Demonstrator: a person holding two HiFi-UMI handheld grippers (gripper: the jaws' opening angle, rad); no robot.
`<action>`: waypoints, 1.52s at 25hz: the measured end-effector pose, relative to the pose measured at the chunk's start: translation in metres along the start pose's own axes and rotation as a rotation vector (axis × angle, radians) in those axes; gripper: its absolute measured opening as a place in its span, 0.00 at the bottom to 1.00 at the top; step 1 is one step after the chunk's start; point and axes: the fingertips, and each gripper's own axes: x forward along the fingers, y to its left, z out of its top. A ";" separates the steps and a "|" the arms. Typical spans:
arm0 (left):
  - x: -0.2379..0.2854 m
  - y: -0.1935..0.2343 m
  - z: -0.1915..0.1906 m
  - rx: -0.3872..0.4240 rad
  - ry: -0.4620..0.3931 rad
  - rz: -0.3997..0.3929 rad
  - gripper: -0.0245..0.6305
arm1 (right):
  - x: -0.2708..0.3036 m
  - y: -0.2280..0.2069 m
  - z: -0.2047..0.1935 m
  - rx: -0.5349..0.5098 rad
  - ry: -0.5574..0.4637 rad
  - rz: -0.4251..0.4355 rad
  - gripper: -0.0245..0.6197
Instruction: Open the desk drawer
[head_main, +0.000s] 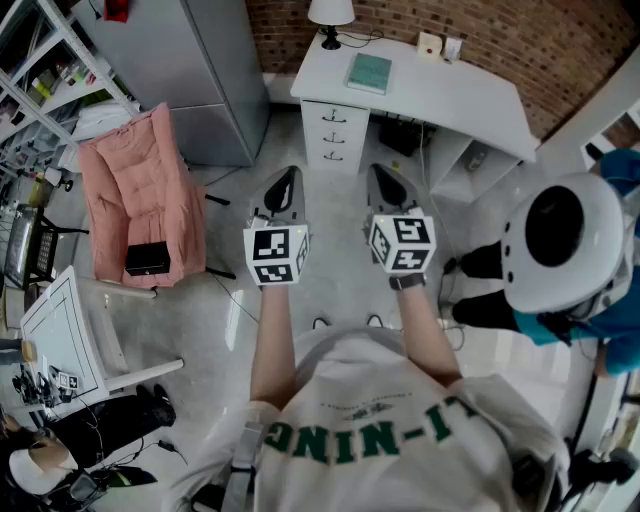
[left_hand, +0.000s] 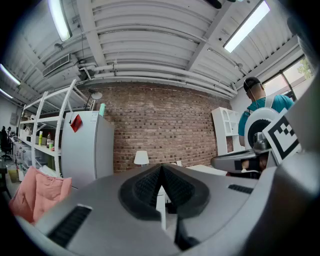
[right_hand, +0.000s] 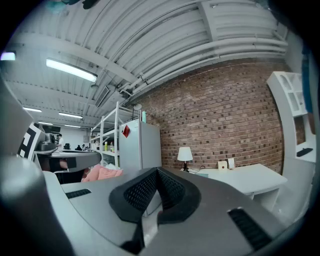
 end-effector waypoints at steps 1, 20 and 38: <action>-0.003 -0.001 -0.005 -0.011 0.008 0.003 0.04 | -0.005 0.001 -0.004 0.000 0.010 -0.005 0.03; -0.003 0.021 -0.060 -0.012 0.100 0.005 0.04 | -0.007 0.009 -0.058 0.076 0.088 -0.132 0.03; 0.182 0.065 -0.065 -0.050 0.134 -0.059 0.04 | 0.189 -0.071 -0.063 0.065 0.219 -0.103 0.03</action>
